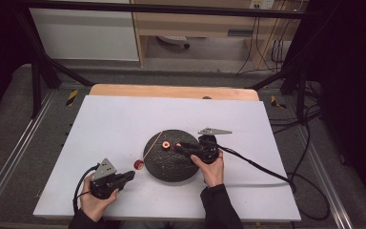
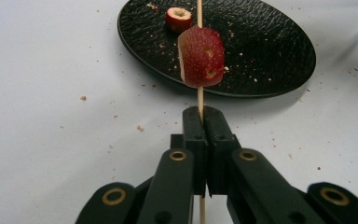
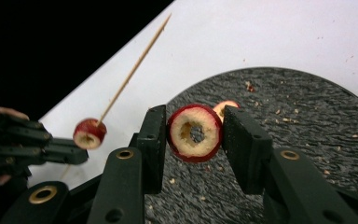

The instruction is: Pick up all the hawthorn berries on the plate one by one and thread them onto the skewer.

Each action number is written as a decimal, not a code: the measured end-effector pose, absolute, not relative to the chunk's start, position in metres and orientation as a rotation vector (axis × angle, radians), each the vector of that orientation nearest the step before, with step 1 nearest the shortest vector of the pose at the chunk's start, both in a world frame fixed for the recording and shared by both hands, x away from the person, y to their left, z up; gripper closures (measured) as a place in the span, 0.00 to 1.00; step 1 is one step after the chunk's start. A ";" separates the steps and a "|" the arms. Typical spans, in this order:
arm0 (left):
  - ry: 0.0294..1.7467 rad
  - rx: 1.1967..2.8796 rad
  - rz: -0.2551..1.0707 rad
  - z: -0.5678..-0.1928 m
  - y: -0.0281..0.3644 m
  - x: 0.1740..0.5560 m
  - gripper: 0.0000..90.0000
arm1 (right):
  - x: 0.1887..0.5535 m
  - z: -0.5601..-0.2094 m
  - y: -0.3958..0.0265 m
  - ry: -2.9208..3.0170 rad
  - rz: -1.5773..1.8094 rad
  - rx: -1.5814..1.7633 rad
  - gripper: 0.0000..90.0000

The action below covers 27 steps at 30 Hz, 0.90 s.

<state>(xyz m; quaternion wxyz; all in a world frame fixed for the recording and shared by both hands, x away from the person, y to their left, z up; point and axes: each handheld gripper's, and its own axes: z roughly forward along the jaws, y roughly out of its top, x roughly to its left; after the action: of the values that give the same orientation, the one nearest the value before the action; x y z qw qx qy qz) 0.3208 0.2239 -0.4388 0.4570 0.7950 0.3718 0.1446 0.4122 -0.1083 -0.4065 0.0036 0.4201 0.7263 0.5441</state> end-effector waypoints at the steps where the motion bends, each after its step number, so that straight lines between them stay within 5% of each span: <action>1: 0.916 1.958 0.359 -0.439 0.223 0.321 0.98 | 0.412 -0.407 -0.108 2.259 1.724 1.327 0.68; 27: 0.898 1.922 0.370 -0.433 0.202 0.318 0.98 | 0.409 -0.396 -0.118 1.869 2.002 1.359 0.68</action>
<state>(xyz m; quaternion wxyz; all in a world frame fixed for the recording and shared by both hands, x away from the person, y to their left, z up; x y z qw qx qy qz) 0.3182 0.2019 -0.4328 0.4742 0.7857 0.3673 0.1514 0.4085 -0.1179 -0.3962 0.0420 0.4440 0.6107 0.6543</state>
